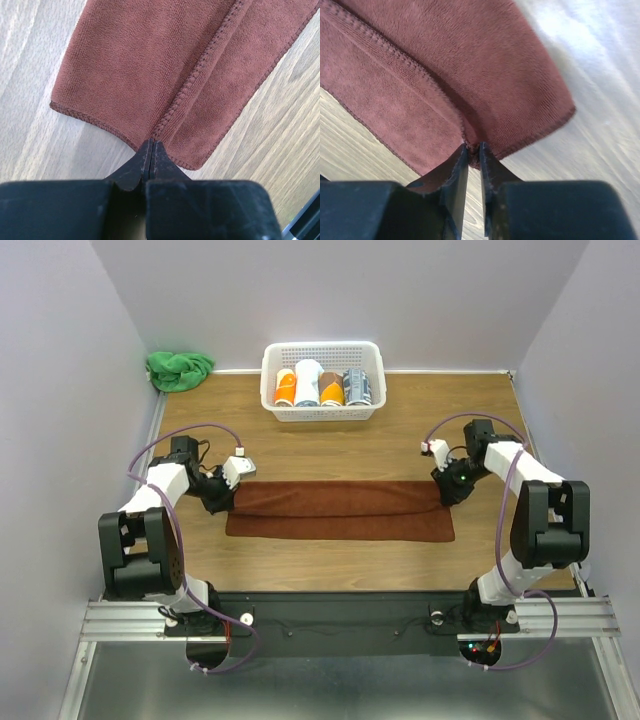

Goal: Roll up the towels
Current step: Fold the towel

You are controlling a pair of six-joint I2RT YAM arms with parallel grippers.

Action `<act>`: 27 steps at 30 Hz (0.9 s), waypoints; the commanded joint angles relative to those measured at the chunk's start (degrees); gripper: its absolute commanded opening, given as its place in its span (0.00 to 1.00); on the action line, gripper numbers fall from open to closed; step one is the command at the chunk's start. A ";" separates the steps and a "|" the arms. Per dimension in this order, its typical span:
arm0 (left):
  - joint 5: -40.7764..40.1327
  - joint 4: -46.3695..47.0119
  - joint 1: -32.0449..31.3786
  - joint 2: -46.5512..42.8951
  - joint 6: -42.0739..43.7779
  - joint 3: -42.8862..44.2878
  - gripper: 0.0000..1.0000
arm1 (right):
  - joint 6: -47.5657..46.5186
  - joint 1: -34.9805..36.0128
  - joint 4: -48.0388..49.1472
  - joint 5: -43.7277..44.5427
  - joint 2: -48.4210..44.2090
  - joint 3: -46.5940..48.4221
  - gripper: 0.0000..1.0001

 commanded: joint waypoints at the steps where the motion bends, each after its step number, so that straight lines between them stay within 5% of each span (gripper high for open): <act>1: 0.07 -0.69 0.24 0.37 0.71 1.60 0.00 | -0.59 0.92 -0.14 0.57 1.07 -0.45 0.18; 14: -0.20 -0.87 -0.02 1.25 -0.17 2.74 0.01 | 0.20 1.10 -1.10 0.66 1.60 1.13 0.28; 16: -0.46 -0.95 -0.02 1.51 -0.34 3.00 0.03 | 0.20 1.10 -1.11 0.57 1.69 1.48 0.22; 18: -0.55 -1.30 0.06 1.51 -0.69 3.62 0.03 | 0.02 1.10 -1.37 0.31 1.43 1.57 0.01; 27: 1.21 -8.86 -0.02 -1.65 2.38 8.72 0.00 | -2.61 1.10 -4.01 1.71 -4.37 2.80 0.00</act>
